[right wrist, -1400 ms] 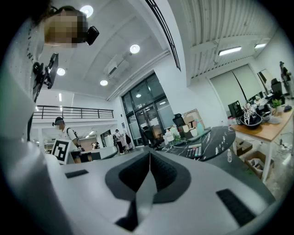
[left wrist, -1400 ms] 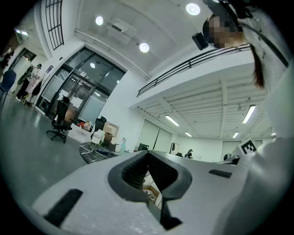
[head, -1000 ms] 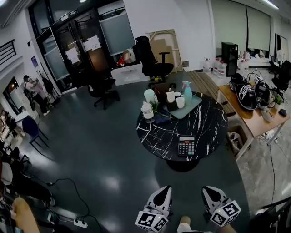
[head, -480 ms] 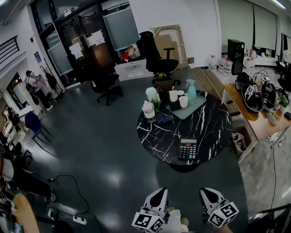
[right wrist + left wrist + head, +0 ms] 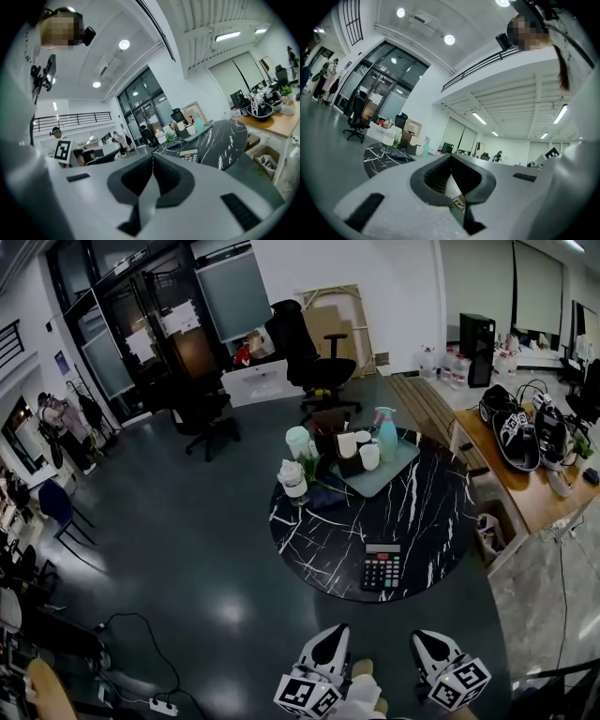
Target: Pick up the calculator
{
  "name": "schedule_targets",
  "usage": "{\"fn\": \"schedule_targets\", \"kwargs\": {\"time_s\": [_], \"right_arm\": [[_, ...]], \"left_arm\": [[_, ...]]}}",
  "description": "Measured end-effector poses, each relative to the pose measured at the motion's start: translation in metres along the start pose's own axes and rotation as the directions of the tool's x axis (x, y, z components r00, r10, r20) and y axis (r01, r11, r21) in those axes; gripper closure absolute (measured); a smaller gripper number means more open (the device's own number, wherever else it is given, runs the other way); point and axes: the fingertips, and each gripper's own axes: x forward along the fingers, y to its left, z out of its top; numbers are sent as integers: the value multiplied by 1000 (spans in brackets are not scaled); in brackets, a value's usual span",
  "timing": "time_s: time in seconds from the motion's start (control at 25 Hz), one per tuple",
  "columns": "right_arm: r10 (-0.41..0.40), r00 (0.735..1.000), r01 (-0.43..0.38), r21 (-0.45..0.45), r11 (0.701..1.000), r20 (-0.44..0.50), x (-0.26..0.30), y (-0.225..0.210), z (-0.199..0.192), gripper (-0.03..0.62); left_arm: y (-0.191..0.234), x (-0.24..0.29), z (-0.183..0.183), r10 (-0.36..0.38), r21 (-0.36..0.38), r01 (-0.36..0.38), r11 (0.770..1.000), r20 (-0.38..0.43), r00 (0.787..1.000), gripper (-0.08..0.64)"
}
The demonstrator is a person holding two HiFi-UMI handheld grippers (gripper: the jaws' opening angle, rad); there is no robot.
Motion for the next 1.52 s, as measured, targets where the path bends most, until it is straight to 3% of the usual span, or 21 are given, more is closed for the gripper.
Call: {"fn": "schedule_targets", "kwargs": {"time_s": [0.4, 0.64, 0.84, 1.04, 1.2, 1.52], "right_arm": [[-22, 1000, 22, -13, 1000, -16, 84, -41, 27, 584], [45, 995, -41, 45, 998, -92, 124, -49, 15, 583], [42, 988, -38, 31, 999, -149, 140, -66, 4, 578], [27, 968, -25, 10, 1000, -250, 162, -107, -2, 487], [8, 936, -5, 9, 1000, -352, 191, -157, -8, 436], [102, 806, -96, 41, 995, -583, 241, -211, -35, 421]], "left_arm": [[59, 75, 29, -24, 17, 24, 1000, 22, 999, 554], [87, 101, 28, -55, 16, 55, 998, 7, 998, 554], [103, 115, 31, -54, 11, 54, 998, 0, 999, 554], [112, 121, 26, -31, -3, 31, 1000, -21, 999, 554], [117, 123, 19, -8, -16, 8, 1000, -33, 999, 554], [127, 137, -10, 38, -34, -39, 999, -30, 999, 554]]}}
